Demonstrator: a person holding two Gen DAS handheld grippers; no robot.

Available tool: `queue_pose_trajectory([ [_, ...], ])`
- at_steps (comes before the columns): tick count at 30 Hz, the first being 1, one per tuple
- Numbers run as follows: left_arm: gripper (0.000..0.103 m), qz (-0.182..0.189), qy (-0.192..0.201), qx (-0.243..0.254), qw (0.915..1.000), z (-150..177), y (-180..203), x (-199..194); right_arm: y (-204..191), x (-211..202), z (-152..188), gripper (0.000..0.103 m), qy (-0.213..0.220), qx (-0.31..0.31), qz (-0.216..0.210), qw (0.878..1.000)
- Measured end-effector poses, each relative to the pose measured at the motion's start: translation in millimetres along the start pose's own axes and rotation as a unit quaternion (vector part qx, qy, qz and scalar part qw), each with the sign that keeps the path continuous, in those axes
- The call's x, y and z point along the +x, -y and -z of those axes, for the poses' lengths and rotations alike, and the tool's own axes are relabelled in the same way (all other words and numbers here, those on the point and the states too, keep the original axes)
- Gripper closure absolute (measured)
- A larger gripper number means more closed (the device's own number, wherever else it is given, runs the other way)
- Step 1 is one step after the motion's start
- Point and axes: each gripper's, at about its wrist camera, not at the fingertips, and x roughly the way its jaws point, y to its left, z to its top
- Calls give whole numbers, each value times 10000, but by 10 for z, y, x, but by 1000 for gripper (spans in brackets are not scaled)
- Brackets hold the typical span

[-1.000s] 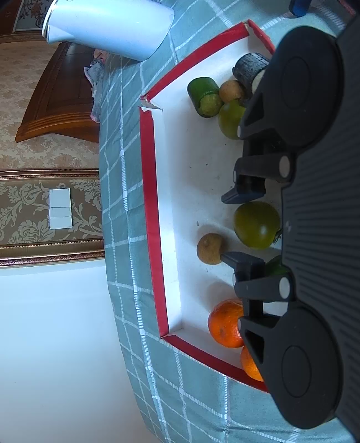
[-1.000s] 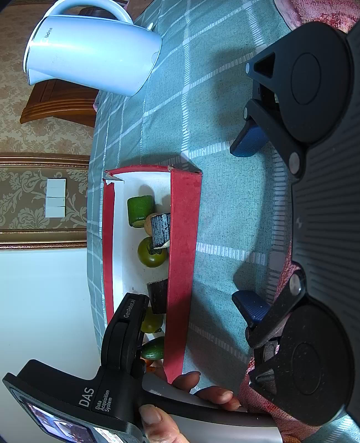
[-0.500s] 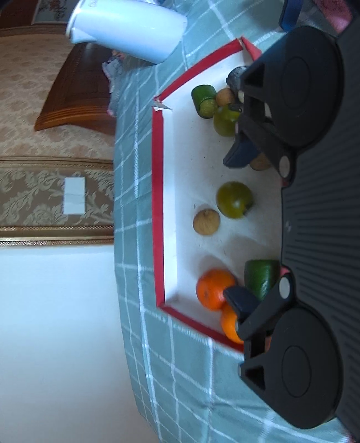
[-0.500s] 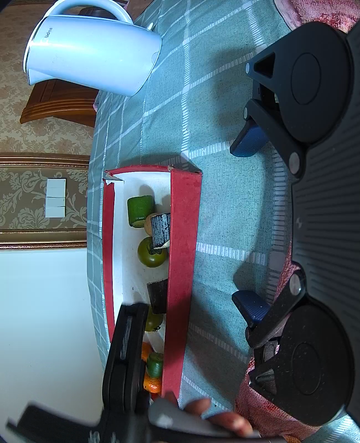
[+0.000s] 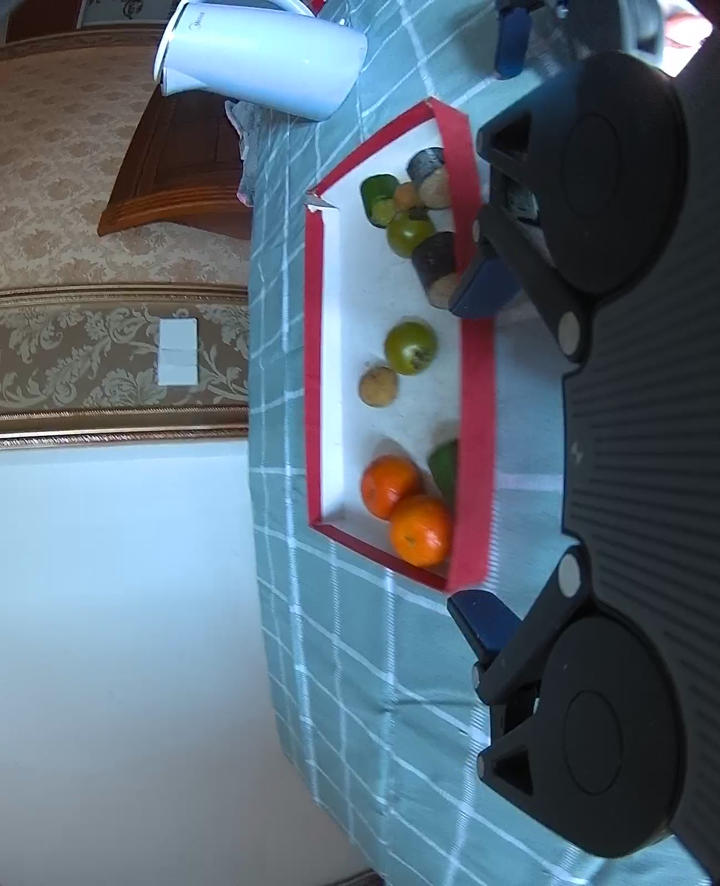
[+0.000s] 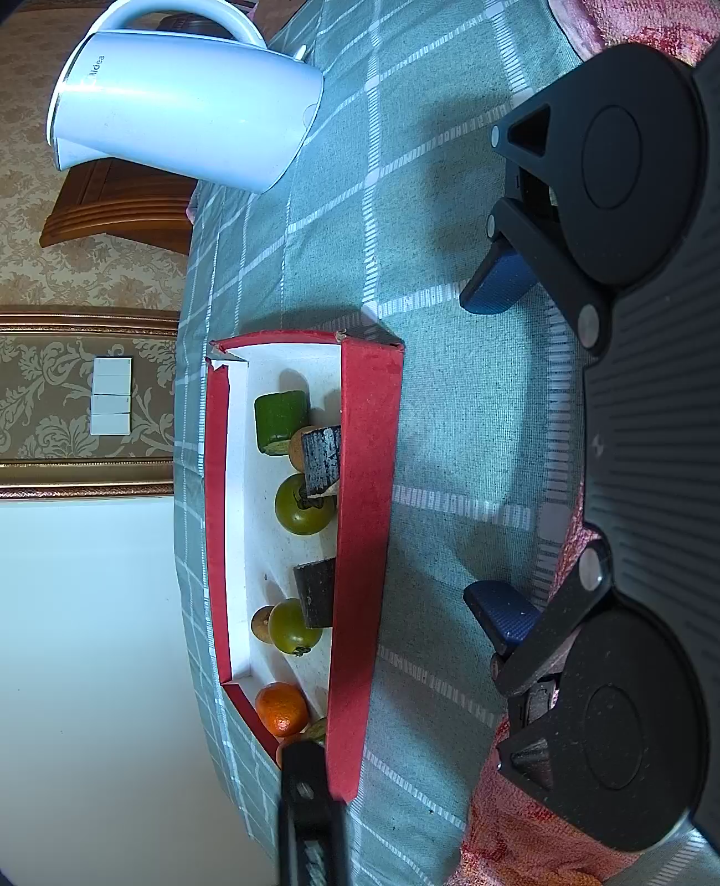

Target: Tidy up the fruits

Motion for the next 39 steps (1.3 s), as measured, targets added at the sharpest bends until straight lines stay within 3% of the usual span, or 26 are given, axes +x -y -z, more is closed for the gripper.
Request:
queue_pose_trajectory([
  [11, 0, -44, -158, -110, 9998, 168, -166, -195, 3, -5, 2, 0, 19, 16, -13, 10000],
  [18, 0, -9, -165, -116, 9998, 195, -187, -327, -5, -246, -17, 0, 297, 430, -216, 9984],
  [24, 0, -22, 68, -67, 10000, 134, -182, -544, -187, -420, -86, 0, 549, 196, -14, 9983],
  [31, 0, -20, 332, -93, 9994, 48, -180, -790, -236, -481, -117, 0, 622, 311, -92, 9975],
  [39, 0, 145, 41, -430, 9990, -26, -256, -813, -321, -614, -137, 0, 842, 163, 82, 9963],
])
